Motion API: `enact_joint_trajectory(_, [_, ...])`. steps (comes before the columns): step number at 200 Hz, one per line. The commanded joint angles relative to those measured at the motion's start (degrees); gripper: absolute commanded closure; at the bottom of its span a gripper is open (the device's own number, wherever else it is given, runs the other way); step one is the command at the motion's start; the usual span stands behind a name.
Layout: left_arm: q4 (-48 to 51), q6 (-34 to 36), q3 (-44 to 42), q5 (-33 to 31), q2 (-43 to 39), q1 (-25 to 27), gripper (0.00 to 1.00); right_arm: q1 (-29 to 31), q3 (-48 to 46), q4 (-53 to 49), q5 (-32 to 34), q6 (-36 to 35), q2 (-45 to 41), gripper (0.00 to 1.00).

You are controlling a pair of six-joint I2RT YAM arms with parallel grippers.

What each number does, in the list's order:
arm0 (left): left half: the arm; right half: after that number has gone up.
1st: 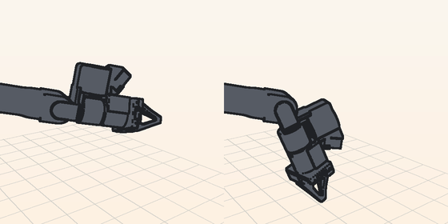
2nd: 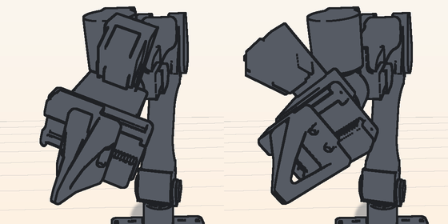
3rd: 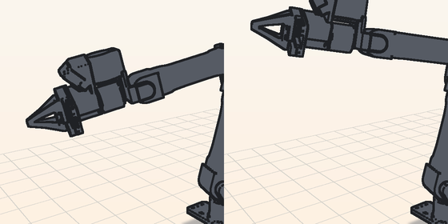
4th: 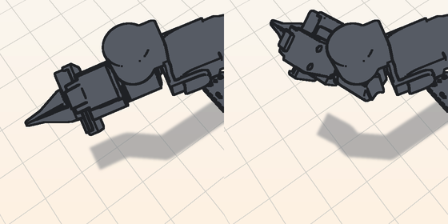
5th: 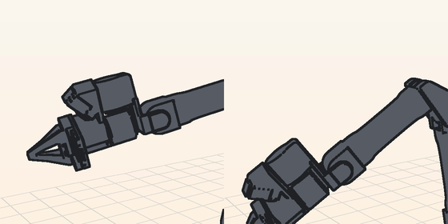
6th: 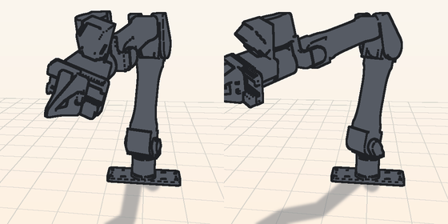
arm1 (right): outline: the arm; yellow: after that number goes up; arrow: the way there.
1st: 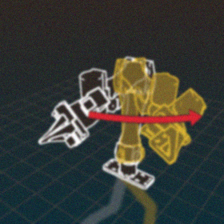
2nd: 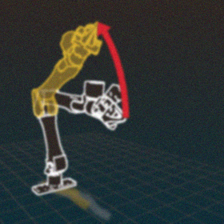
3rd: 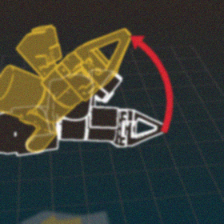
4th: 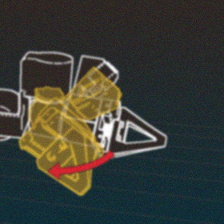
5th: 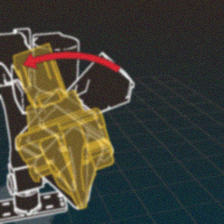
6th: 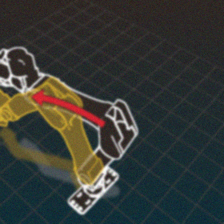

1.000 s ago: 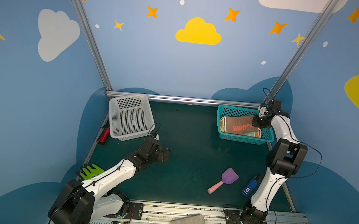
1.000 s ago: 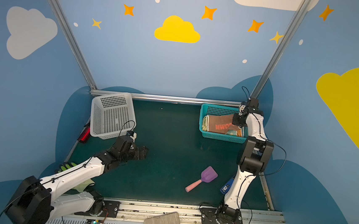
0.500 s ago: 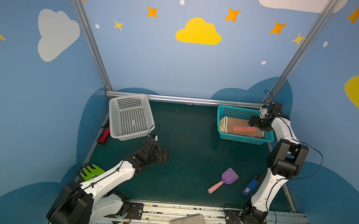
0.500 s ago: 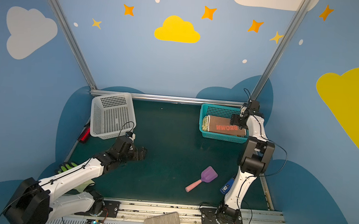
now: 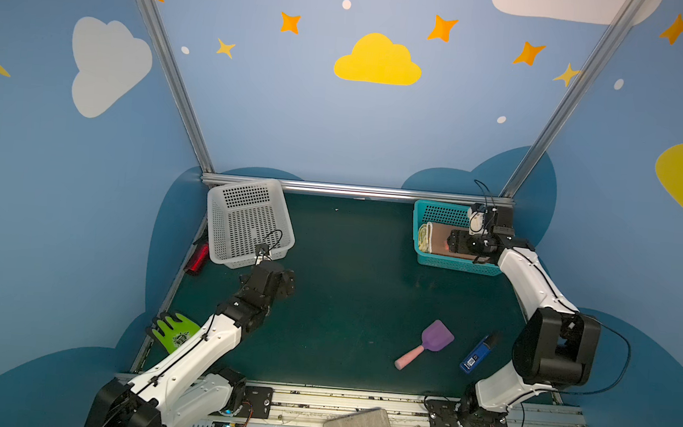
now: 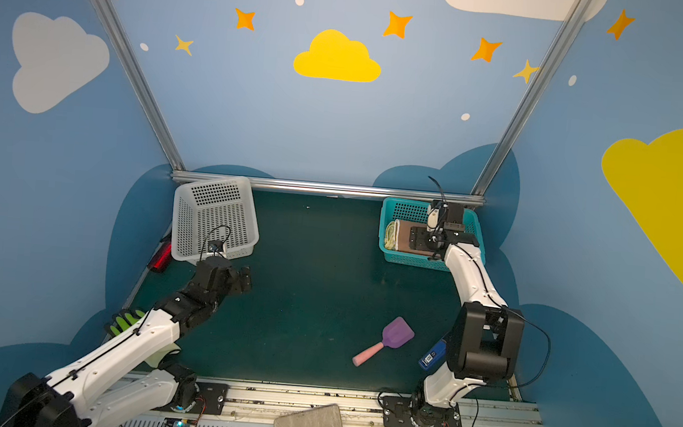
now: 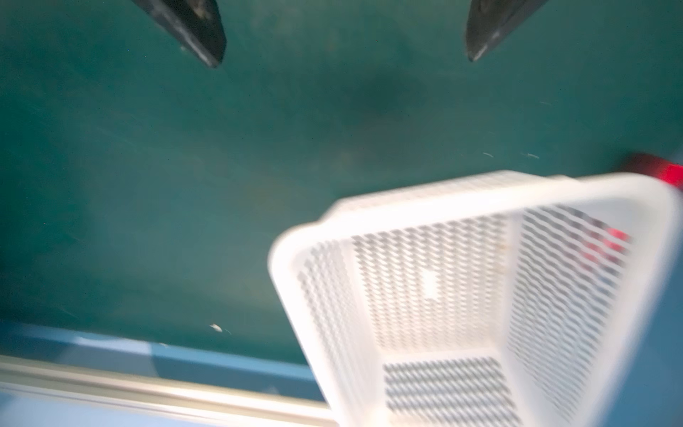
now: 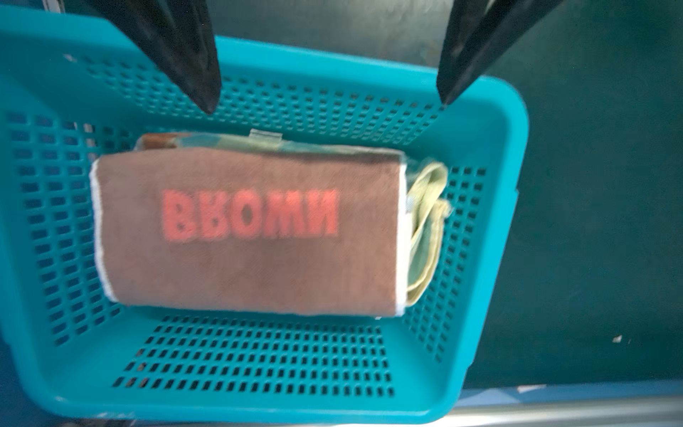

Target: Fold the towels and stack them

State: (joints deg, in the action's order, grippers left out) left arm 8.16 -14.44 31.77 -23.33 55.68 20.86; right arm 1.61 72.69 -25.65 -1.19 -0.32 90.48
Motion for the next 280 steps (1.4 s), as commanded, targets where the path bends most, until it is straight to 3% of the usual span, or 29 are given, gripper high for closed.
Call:
enact_joint_trajectory(1, [-8.7,6.5,-3.3,-7.0,0.3,-3.7,0.0,2.0,-7.0,3.7,4.1,3.1,-5.2,0.13])
enact_joint_trajectory(47, [-22.7,9.2,-8.8,2.3,6.9,-12.2,0.0,5.1,-20.9,10.4,5.8,6.6,-10.8,0.13])
enact_joint_trajectory(97, [-41.0,11.9,-13.2,12.1,11.4,-14.9,0.0,5.8,-31.7,30.5,4.7,-0.1,-7.9,0.13])
enact_joint_trajectory(120, [-46.9,13.1,-13.8,12.4,14.7,-15.3,0.0,5.8,-37.5,40.9,3.7,-3.8,-9.4,0.13])
enact_joint_trajectory(158, [-56.9,15.0,-15.6,12.6,21.6,-15.8,0.0,3.6,-42.7,49.0,2.5,0.1,-10.1,0.13])
enact_joint_trajectory(171, [-58.6,15.4,-15.4,12.8,23.9,-15.7,0.0,3.9,-45.4,56.1,1.7,-4.6,-8.0,0.13])
enact_joint_trajectory(193, [-60.9,15.2,-14.2,12.3,28.4,-15.9,0.0,3.2,-42.1,48.9,3.9,1.1,-8.0,0.13])
enact_joint_trajectory(213, [-56.2,12.8,-11.0,11.9,30.6,-17.7,0.0,1.4,-40.5,47.2,3.7,3.3,-7.0,0.13])
enact_joint_trajectory(280, [-51.4,10.6,-7.8,16.3,31.9,-20.8,0.0,1.0,-40.7,47.4,3.4,3.5,-7.2,0.13])
